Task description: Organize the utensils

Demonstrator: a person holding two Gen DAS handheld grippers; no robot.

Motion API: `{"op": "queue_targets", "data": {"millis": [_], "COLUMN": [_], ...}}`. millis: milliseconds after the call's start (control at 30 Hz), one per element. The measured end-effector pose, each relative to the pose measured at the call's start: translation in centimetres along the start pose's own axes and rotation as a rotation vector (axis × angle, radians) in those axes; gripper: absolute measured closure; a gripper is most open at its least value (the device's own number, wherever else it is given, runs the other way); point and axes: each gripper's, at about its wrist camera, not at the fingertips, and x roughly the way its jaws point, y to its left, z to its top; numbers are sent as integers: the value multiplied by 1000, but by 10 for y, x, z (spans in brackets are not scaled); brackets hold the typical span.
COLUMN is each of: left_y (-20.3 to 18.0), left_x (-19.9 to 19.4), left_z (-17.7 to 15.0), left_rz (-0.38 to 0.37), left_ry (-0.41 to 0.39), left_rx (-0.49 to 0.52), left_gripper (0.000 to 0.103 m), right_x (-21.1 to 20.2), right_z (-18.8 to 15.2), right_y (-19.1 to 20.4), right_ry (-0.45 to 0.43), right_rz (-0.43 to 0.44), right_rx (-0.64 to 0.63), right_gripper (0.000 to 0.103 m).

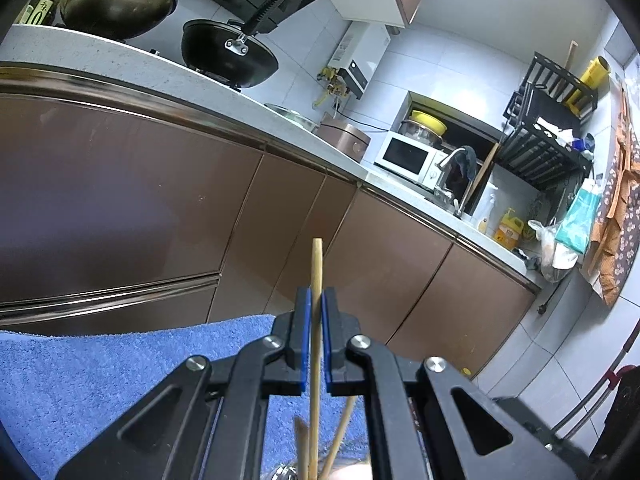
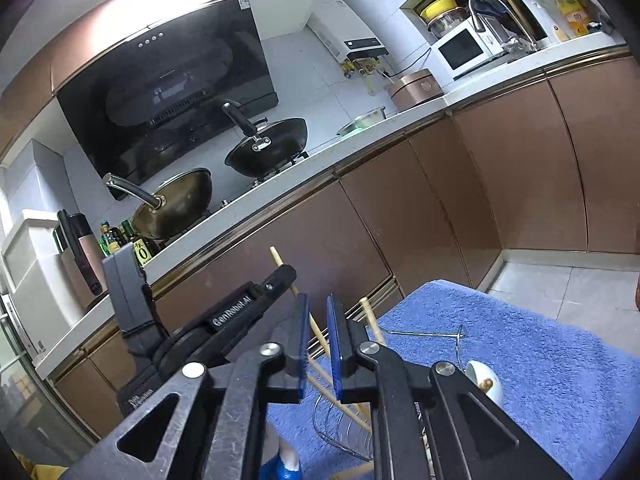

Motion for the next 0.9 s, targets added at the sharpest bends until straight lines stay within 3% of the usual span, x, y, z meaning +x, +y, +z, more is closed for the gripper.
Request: {"op": "queue_targets", "data": {"millis": [167, 300, 367, 467, 700, 800, 867, 900], "left_y": [-1, -2, -5, -7, -17, -28, -35, -37], "left_x": [-10, -22, -30, -51, -113, -148, -169, -177], "left_z": [0, 2, 3, 2, 0, -5, -9, -10], "left_rz": [-12, -22, -26, -28, 15, 50, 76, 84], "left_ry": [7, 16, 20, 32, 32, 32, 27, 28], "left_rx": [8, 10, 27, 45, 130, 214, 259, 271], "left_gripper": [95, 80, 78, 64, 37, 29, 26, 25], "right_x": [-19, -35, -45, -59, -94, -114, -126, -130], "right_z": [4, 5, 5, 4, -2, -9, -13, -15], "right_y": [3, 9, 13, 21, 46, 63, 73, 77], "right_ry": [-30, -51, -57, -69, -92, -115, -121, -125], "right_rz": [0, -26, -44, -74, -224, -301, -348, -359], "right_rx": [9, 4, -1, -8, -37, -73, -84, -89], "right_gripper": [83, 72, 66, 57, 36, 23, 10, 9]}}
